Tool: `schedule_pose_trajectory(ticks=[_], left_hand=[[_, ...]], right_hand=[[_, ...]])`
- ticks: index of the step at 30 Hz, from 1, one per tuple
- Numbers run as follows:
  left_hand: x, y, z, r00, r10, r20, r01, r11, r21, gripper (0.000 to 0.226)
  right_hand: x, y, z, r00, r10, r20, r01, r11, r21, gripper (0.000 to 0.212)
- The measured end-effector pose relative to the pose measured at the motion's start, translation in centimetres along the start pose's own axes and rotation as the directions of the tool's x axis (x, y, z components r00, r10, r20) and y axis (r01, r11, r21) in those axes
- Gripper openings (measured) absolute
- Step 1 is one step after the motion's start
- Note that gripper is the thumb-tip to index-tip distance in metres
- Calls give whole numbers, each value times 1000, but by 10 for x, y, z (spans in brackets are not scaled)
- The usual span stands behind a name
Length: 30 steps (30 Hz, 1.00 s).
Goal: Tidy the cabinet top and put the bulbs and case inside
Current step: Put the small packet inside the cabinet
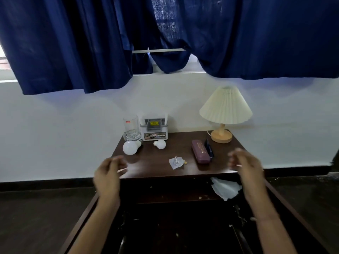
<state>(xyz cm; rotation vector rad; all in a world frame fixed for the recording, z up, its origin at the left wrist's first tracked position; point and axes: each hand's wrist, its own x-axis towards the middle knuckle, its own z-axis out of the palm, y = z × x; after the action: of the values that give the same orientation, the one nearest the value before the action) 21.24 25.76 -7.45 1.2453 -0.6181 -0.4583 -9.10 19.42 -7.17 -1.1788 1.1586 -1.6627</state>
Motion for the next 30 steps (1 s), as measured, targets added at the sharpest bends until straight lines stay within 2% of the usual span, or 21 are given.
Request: schedule_pose_trajectory(ticks=[1, 3, 8, 12, 14, 19, 22, 25, 28, 30], left_hand=[[2, -4, 17, 999, -27, 46, 27, 1000, 2, 18], [9, -16, 46, 989, -79, 126, 72, 996, 53, 20], [30, -55, 101, 956, -147, 256, 60, 946, 318, 20], [52, -85, 122, 917, -212, 338, -17, 825, 565, 19], [60, -94, 124, 912, -210, 352, -78, 754, 653, 19], [69, -105, 134, 887, -262, 381, -73, 735, 674, 20], [71, -109, 138, 879, -312, 360, 31, 792, 610, 33], [68, -109, 136, 853, -397, 337, 176, 829, 531, 35], [63, -107, 131, 803, -468, 370, 214, 804, 554, 19], [60, -103, 125, 785, -499, 366, 240, 791, 563, 19]], right_hand=[[4, 2, 25, 996, 26, 90, -23, 999, -31, 33], [18, 16, 62, 979, 103, 174, -82, 989, -126, 33], [46, 52, 111, 950, 214, 229, -115, 918, -378, 26], [56, 74, 132, 953, 161, 255, 48, 753, -656, 14], [58, 82, 139, 954, 153, 258, 85, 687, -722, 11], [58, 97, 148, 956, 141, 256, 138, 555, -820, 15], [56, 103, 145, 951, 133, 280, 181, 495, -850, 21], [59, 103, 143, 945, 150, 291, 179, 508, -842, 20], [63, 98, 143, 916, 271, 296, 112, 537, -836, 21], [60, 101, 141, 934, 228, 274, 86, 601, -795, 19]])
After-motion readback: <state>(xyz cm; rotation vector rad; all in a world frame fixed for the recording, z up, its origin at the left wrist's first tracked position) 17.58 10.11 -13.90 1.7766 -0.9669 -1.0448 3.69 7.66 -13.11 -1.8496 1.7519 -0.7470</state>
